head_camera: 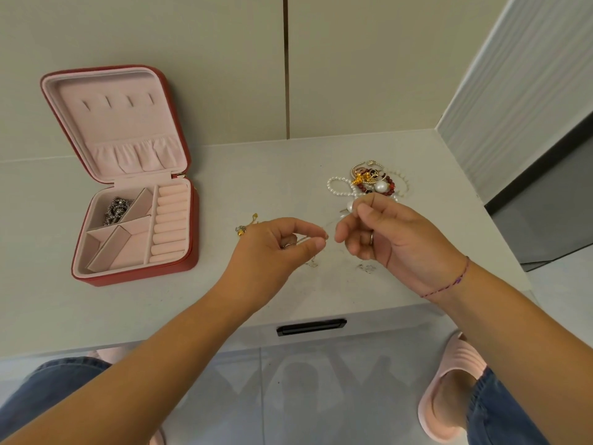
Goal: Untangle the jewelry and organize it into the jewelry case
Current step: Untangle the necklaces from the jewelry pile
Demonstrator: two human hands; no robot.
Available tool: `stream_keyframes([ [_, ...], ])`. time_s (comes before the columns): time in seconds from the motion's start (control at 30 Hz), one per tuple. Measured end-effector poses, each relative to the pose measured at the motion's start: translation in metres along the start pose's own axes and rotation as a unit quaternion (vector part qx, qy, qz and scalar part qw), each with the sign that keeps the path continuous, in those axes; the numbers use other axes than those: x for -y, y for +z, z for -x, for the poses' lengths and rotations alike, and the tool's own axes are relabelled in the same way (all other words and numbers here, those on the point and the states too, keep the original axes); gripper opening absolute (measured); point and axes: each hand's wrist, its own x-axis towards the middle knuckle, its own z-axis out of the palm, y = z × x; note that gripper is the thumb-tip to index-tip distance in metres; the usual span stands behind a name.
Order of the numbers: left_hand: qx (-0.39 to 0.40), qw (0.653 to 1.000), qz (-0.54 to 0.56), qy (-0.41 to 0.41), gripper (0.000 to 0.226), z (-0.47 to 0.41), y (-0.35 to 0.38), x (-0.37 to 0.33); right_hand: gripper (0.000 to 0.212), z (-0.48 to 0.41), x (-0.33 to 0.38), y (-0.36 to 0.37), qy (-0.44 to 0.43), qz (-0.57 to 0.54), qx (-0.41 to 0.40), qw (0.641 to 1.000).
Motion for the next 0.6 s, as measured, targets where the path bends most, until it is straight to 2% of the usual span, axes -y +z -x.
stream_keyframes([
  [0.43, 0.019, 0.999, -0.041, -0.024, 0.010, 0.0006, -0.0001, 0.0022, 0.011, -0.0003, 0.0028, -0.0044, -0.017, -0.029, -0.002, 0.999],
  [0.53, 0.023, 0.999, -0.009, -0.046, 0.009, 0.0010, -0.0003, 0.0021, 0.009, 0.0000, 0.0041, -0.0046, -0.016, -0.033, -0.003, 0.999],
  [0.6, 0.030, 0.997, 0.027, -0.064, 0.010, 0.0006, 0.0001, 0.0019, 0.010, -0.0003, 0.0027, -0.0060, -0.017, 0.017, -0.009, 1.000],
])
